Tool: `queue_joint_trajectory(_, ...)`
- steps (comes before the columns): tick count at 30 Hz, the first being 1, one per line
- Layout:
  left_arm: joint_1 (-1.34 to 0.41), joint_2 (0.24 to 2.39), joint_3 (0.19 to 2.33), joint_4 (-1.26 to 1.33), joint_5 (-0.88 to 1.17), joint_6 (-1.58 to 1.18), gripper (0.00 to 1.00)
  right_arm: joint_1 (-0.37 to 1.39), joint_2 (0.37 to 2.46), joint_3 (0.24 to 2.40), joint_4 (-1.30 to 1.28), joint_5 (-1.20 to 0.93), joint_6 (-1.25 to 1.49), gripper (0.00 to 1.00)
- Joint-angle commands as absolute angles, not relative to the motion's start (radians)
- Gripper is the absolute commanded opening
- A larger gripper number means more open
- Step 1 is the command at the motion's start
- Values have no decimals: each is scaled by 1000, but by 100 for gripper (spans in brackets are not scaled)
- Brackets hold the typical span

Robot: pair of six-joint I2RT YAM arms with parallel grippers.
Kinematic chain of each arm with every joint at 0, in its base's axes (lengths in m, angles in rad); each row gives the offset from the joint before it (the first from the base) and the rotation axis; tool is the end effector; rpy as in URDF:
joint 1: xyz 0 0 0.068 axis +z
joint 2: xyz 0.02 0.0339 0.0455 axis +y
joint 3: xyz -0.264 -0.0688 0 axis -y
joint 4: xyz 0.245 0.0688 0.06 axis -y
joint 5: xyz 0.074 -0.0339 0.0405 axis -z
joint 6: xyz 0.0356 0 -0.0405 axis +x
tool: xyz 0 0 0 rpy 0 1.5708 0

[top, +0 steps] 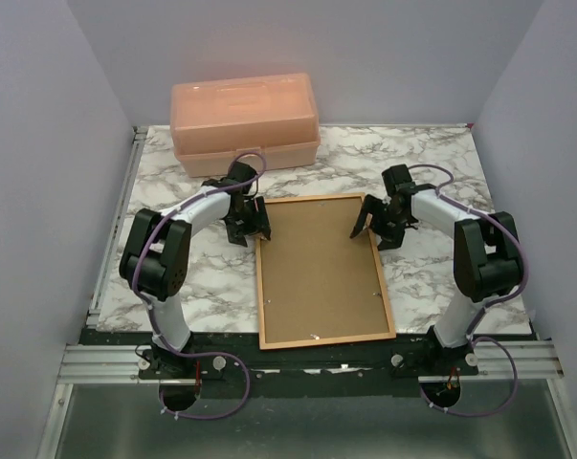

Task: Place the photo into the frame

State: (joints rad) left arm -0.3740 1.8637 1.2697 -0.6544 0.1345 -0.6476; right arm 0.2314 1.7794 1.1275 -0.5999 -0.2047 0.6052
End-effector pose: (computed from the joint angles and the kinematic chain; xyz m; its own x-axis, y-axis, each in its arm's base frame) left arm 0.3403 -0.1387 0.1752 -0.9464 -0.2708 -0.1760 -0.2124 0.9324 -0.2926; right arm 0.3293 0.0850 0.1675 -0.9231 0.3548 -0.1481 0.2901 0.8956 0.3372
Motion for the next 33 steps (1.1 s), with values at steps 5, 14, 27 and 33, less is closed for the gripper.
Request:
queue_joint_trajectory(5,-342,1705,1065,-531,348,-677,72,233,1684,1052,-665,-196,618,90)
queue_joint_trajectory(14,-365,1587,791,-346,510,-806,66,283,1790,1119,-607,-307,636,90)
queue_joint_trajectory(27,-631,1495,748,-198,580,-1049,63,438,2329,1950,-809,-343,605,90)
queue_joint_trajectory(33,-719,1482,765,-196,588,-1063,69,426,2349,2073,-917,-112,563,97)
